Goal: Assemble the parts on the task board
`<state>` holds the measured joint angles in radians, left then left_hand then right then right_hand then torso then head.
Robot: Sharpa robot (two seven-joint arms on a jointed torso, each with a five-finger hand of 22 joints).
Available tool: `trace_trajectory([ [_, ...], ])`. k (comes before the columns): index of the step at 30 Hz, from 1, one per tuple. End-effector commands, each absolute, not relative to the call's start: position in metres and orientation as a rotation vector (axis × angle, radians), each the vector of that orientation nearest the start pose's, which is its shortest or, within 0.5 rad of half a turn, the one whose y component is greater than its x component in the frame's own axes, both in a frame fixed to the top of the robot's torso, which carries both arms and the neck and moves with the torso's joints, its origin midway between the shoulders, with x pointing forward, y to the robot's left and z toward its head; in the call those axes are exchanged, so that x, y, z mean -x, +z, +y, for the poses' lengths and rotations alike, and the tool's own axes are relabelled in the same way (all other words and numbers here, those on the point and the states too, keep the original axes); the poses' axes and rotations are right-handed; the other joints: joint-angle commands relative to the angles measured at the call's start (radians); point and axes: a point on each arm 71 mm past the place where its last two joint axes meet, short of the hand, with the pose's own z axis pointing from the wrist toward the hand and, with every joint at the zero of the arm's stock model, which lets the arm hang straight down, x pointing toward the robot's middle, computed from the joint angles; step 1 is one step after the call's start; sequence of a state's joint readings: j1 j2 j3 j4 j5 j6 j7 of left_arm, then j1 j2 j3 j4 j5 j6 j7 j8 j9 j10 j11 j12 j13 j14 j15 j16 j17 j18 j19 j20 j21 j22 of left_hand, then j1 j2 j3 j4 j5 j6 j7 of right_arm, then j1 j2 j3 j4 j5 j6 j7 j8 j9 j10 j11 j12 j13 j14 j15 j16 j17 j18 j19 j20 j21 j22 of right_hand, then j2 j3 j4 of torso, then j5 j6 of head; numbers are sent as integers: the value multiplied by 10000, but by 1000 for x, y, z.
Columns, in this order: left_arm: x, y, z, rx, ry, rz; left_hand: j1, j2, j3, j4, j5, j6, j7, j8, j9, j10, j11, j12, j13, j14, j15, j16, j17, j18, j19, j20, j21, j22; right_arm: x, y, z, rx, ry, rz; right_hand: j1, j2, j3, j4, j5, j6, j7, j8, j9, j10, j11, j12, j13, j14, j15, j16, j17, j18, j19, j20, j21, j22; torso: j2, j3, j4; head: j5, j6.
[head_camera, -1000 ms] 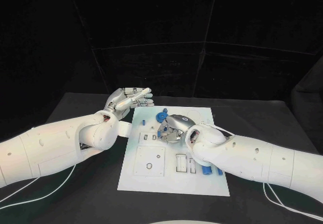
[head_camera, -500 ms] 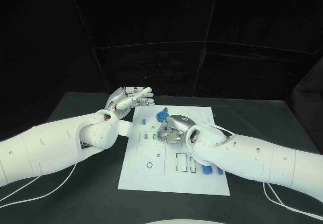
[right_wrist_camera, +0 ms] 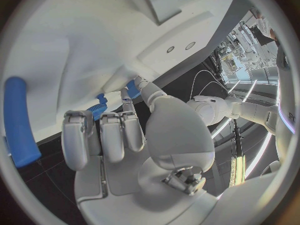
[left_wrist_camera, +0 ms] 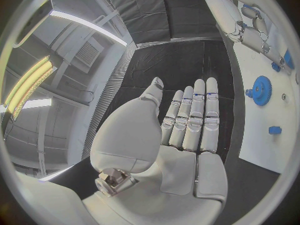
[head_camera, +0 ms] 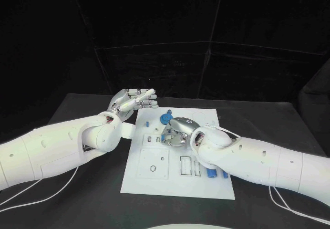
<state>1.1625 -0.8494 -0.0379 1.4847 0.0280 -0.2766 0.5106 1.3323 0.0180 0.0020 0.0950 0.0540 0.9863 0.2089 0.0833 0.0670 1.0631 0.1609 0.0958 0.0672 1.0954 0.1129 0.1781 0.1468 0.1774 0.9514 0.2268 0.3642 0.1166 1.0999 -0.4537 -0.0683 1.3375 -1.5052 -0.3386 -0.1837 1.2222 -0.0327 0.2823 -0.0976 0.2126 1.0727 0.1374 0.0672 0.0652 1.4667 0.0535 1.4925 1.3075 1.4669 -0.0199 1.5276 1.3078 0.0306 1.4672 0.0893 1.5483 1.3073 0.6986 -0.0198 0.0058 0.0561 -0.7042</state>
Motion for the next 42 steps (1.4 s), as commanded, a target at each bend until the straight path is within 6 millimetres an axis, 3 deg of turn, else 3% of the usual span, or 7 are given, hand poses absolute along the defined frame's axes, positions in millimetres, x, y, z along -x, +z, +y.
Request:
trace_trajectory([
  [1, -490, -189, 224, 11140, -16112, 13138, -15, 56, -8, -48, -37, 13, 27, -55, -9, -32, 8, -34, -10, 58, 41, -67, 11, 49, 0, -31, -58, -13, -472, -248, -52, 2425, 7660, 17528, -85, -66, -20, 71, -38, -131, 10, -40, -11, 544, -19, -60, 1982, 812, -20, -8, 1578, -150, 678, -36, -35, 1968, 1, -1, 8, -21, 2],
  [11, -490, -189, 224, 11150, -16110, 13158, -15, 56, -8, -48, -37, 13, 27, -55, -9, -32, 8, -34, -10, 58, 41, -67, 11, 49, 0, -31, -58, -13, -472, -246, -51, 2303, 7712, 17319, -286, -393, -272, 131, -104, -537, 116, -46, -10, 493, 84, -146, 1921, 806, 71, -25, 1552, -141, 658, 46, -54, 1928, 1, 0, -7, -17, -16],
  [24, -490, -189, 224, 11155, -16120, 13176, -15, 59, -14, -55, -36, 12, 27, -62, -9, -34, 8, -42, -11, 55, 41, -75, 12, 49, 1, -31, -61, -17, -472, -246, -51, 2229, 7687, 17270, -362, -472, -486, 209, -311, -680, 132, -37, -2, 448, 104, -220, 1866, 801, 93, -36, 1534, -130, 634, 75, -75, 1882, 1, 3, 4, -43, -7],
  [32, -491, -190, 225, 11084, -16042, 13264, -12, 60, -19, -64, -37, 15, 19, -66, -8, -31, 5, -48, -10, 70, 36, -73, 18, 52, 9, -32, -59, -19, -472, -237, -55, 1764, 8121, 16191, -320, -721, -1143, 437, -416, -1826, 368, -55, -15, 114, 314, -729, 1476, 810, 267, -21, 1581, -116, 601, 219, -107, 1817, -5, 13, -13, -58, -7],
  [34, -491, -190, 225, 10917, -15966, 13327, -30, 80, -61, -98, -36, 101, -17, -61, 5, 71, -53, -48, 3, 391, -52, 61, 112, 72, 225, -98, 56, 17, -470, -233, -58, 1610, 8383, 15721, -222, -708, -1215, 459, -321, -2126, 397, -75, -28, 109, 338, -731, 1469, 819, 288, -2, 1625, -117, 604, 245, -105, 1821, -13, 16, -18, -51, -4],
  [36, -491, -190, 226, 10650, -15877, 13455, -39, 99, -85, -121, -35, 162, -37, -57, 10, 160, -87, -38, 11, 646, -128, 170, 193, 80, 404, -163, 160, 54, -466, -228, -63, 1514, 8661, 15294, -77, -729, -1344, 498, -229, -2954, 459, -124, -78, 110, 390, -721, 1468, 837, 333, 36, 1711, -112, 595, 286, -114, 1800, -20, 23, -31, -26, 12],
  [42, -492, -192, 228, 10251, -15453, 13893, -150, 126, -243, -175, -38, 451, -235, -37, 22, 761, -409, 83, 75, 2391, -601, 1096, 913, 79, 1691, -669, 1026, 435, -455, -215, -81, 1400, 9409, 14659, -87, -1009, -2680, 1194, -107, -2959, 495, -94, -46, 148, 437, -657, 1487, 838, 388, 48, 1740, -93, 556, 351, -149, 1720, -45, 0, -27, -77, 70],
])
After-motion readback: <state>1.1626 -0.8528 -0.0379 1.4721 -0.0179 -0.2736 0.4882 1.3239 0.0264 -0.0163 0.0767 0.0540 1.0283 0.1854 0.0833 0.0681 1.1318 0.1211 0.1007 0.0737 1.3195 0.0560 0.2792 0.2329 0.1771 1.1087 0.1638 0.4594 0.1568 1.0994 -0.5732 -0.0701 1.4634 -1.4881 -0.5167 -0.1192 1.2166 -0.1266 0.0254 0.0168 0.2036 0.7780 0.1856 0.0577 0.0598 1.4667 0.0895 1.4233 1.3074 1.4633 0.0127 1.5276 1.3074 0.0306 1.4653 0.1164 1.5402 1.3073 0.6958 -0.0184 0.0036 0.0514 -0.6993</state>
